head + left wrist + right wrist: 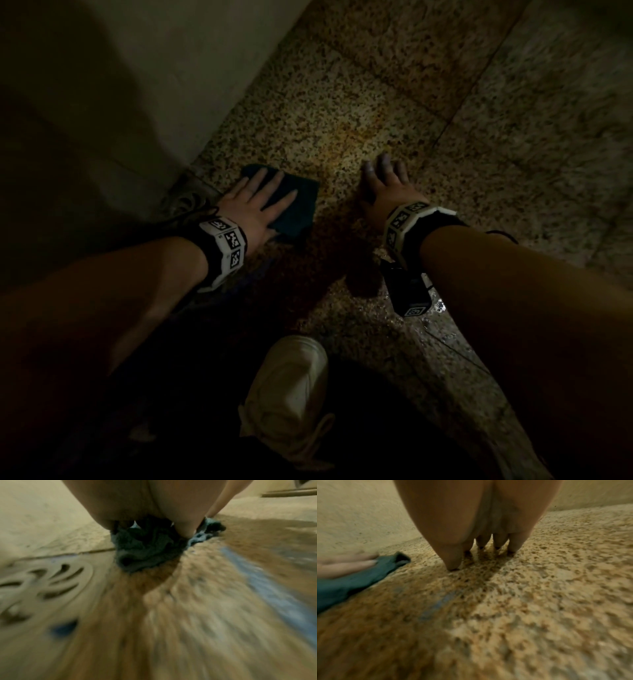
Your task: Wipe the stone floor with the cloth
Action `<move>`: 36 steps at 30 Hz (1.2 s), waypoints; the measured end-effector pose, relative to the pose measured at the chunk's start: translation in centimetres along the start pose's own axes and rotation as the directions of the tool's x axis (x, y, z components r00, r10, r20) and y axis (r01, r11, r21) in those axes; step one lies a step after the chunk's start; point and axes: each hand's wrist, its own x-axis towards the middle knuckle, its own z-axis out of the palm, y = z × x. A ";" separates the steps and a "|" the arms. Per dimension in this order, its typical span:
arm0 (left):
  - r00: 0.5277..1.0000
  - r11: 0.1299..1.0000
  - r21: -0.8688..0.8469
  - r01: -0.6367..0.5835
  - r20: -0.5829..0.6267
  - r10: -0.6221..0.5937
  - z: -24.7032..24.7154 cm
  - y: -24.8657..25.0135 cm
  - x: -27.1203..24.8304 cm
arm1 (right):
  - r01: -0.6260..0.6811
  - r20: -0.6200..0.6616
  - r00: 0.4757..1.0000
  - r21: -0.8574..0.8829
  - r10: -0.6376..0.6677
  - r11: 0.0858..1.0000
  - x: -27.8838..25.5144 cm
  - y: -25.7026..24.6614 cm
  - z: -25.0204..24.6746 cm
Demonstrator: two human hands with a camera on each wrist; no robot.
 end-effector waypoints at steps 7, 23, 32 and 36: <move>0.998 1.000 -0.004 -0.004 -0.063 0.004 -1.7 1.7 1.6 | -0.028 -0.041 0.999 -0.047 0.026 0.998 -0.7 1.4 0.7; 0.992 0.994 -0.033 -0.109 -0.065 0.106 -0.7 5.2 0.9 | -0.024 -0.131 0.991 0.070 0.033 0.997 -2.5 6.2 2.8; 0.993 0.994 0.008 -0.111 -0.038 0.112 -2.3 8.1 1.6 | -0.231 -0.132 0.953 0.270 0.273 0.935 -5.0 10.9 5.4; 0.974 0.971 0.078 -0.227 0.018 0.226 -1.4 10.2 0.2 | -0.261 -0.115 0.946 0.278 0.302 0.924 -5.3 11.1 6.0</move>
